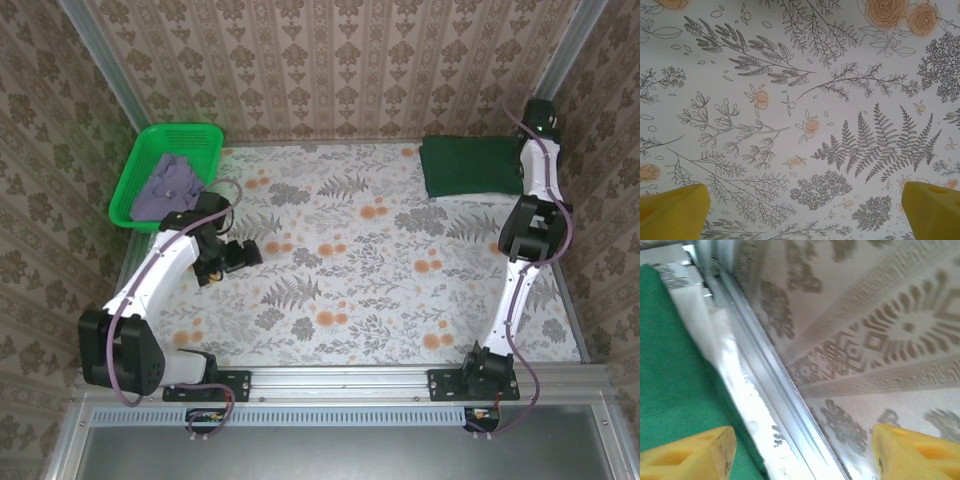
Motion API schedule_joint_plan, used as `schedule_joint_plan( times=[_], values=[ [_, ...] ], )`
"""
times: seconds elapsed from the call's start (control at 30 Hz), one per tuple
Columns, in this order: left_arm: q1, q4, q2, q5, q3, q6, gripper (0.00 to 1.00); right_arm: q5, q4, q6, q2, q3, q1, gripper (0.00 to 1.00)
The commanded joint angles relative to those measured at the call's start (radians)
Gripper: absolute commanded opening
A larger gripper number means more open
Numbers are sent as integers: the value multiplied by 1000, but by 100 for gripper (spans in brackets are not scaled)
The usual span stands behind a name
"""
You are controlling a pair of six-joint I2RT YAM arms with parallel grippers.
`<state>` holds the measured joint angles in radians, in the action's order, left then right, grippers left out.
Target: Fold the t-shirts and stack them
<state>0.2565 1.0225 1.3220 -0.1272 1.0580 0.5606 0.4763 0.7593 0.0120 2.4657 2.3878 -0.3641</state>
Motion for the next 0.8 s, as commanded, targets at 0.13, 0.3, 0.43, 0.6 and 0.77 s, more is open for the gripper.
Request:
schedule_joint_plan(
  times=[0.13,0.3,0.43,0.6,0.77],
  values=[
    [21,61,35,17,136,-9,100,3,67,-175,-190,-131,23,75],
    [72,71,36,116,254,-20,100,-88,-106,-253,-462,-445,64,81],
    [121,25,-27,240,316,-39,100,-134,-332,-323,-743,-789,131,91],
    [137,-213,-247,429,174,-110,100,-182,-683,-364,-1062,-1229,231,99],
    [120,-594,-531,625,-161,-283,100,-180,-716,-405,-1236,-1452,307,100]
  ],
)
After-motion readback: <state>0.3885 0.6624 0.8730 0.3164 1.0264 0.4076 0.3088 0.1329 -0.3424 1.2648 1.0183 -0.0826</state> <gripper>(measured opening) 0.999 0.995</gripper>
